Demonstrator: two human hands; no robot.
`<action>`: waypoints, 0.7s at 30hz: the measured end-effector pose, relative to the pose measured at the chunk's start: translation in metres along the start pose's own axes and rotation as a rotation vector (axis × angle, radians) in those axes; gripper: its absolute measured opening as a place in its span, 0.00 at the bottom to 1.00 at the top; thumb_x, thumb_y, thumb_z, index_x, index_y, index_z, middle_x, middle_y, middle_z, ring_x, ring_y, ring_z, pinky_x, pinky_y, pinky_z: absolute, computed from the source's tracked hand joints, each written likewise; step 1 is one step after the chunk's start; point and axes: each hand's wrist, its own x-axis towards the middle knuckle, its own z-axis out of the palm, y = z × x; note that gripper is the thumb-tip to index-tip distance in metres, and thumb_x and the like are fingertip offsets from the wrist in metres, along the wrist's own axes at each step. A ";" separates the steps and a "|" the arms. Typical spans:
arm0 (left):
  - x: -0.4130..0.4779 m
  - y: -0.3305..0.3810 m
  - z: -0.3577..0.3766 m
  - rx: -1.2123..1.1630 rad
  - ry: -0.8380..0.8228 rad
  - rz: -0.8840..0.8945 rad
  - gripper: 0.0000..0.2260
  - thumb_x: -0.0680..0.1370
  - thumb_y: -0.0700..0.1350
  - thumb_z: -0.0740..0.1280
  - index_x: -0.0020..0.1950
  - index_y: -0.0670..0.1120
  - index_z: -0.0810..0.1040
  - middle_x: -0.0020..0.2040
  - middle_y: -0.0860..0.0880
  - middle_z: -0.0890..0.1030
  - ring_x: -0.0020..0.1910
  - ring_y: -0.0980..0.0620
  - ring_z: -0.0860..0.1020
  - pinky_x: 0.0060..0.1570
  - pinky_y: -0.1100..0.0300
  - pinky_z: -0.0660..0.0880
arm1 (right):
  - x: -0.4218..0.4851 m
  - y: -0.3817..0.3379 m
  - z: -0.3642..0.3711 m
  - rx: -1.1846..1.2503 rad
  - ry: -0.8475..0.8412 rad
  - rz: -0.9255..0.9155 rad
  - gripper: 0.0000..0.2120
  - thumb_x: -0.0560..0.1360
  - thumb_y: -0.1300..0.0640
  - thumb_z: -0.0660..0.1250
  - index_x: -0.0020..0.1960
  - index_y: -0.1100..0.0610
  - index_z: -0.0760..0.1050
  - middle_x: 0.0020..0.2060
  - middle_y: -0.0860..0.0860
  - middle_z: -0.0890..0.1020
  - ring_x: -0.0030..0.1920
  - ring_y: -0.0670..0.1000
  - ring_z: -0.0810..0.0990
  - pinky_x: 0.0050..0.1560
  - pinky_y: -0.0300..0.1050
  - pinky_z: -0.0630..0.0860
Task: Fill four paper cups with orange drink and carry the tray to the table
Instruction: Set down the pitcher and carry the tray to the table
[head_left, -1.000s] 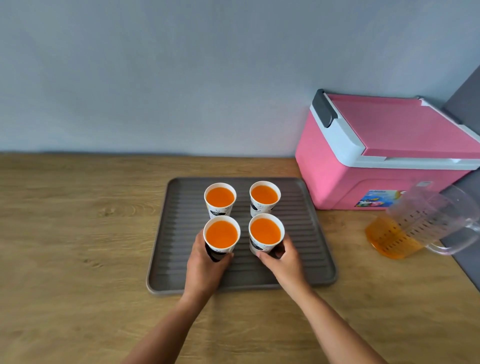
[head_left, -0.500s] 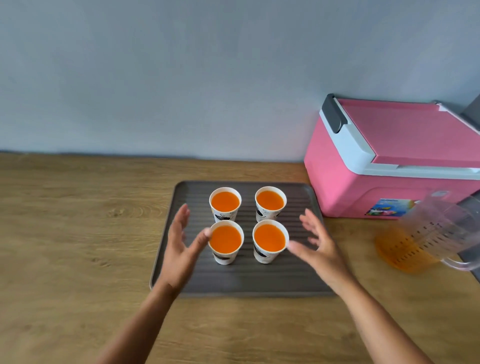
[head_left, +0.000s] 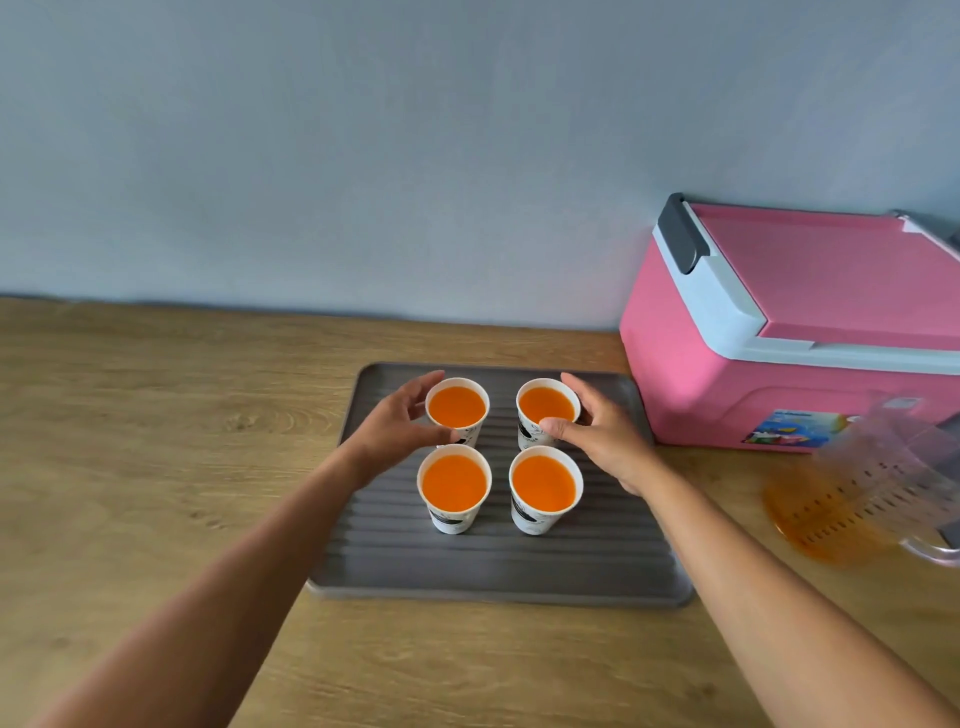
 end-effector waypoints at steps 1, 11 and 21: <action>0.001 -0.001 0.000 0.005 0.005 0.002 0.39 0.69 0.42 0.78 0.76 0.51 0.63 0.66 0.53 0.76 0.67 0.52 0.73 0.67 0.49 0.71 | 0.000 -0.001 0.001 0.006 0.005 -0.002 0.38 0.73 0.51 0.74 0.78 0.49 0.60 0.71 0.48 0.72 0.67 0.47 0.70 0.60 0.43 0.69; 0.005 -0.007 0.008 0.026 0.078 0.012 0.37 0.67 0.47 0.79 0.72 0.52 0.66 0.62 0.53 0.78 0.61 0.53 0.76 0.60 0.51 0.75 | 0.000 0.003 0.010 0.008 0.061 -0.004 0.39 0.70 0.49 0.76 0.76 0.49 0.63 0.69 0.50 0.74 0.67 0.52 0.73 0.63 0.50 0.73; -0.014 -0.017 -0.008 -0.185 0.256 -0.001 0.28 0.74 0.51 0.73 0.72 0.51 0.69 0.63 0.50 0.76 0.61 0.52 0.76 0.57 0.58 0.75 | -0.020 0.016 0.000 0.179 0.366 0.041 0.23 0.78 0.53 0.69 0.70 0.58 0.71 0.61 0.55 0.80 0.59 0.50 0.79 0.53 0.35 0.72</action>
